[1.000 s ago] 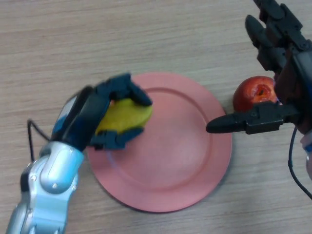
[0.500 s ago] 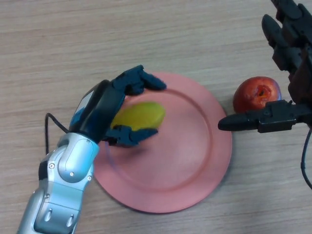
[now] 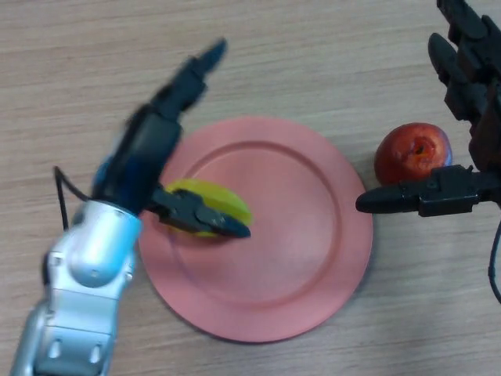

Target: Pick up the yellow starfruit and place it on the plate

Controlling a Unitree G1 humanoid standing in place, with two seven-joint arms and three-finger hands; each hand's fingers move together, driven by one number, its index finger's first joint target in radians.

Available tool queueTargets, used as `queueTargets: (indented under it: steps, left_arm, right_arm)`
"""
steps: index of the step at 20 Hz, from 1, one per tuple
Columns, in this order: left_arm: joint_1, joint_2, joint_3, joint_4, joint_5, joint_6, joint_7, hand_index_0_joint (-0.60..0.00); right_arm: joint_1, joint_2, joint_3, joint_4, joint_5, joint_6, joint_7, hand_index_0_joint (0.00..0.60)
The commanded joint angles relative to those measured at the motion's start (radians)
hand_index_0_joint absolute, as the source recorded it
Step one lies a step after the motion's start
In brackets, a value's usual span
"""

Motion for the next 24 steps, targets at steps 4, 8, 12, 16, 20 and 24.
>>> queueTargets:
  steps: [4,8,12,16,20,24]
  left_arm:
    - [0.002,0.085,0.178,-0.242,-0.297,-0.044,0.060,0.000]
    - [0.026,0.122,0.233,-0.237,-0.361,-0.064,0.108,0.000]
    - [0.072,0.120,0.252,-0.264,-0.399,-0.050,0.138,0.000]
    - [0.079,0.122,0.242,-0.240,-0.390,-0.031,0.131,0.000]
    - [0.092,0.117,0.250,-0.268,-0.393,0.012,0.114,0.000]
    - [0.095,0.118,0.240,-0.308,-0.364,0.026,0.115,0.000]
  right_arm:
    - [-0.028,-0.001,-0.010,-0.063,-0.007,-0.121,0.001,0.000]
    - [-0.021,0.006,-0.006,-0.068,0.002,-0.125,-0.004,0.000]
    - [-0.018,0.008,0.004,-0.071,-0.011,-0.107,0.004,0.000]
    - [-0.019,0.004,-0.006,-0.072,-0.007,-0.107,0.013,0.000]
    - [-0.022,-0.007,-0.014,-0.077,-0.014,-0.100,0.027,0.000]
    - [-0.013,0.000,-0.011,-0.070,0.001,-0.103,0.022,0.000]
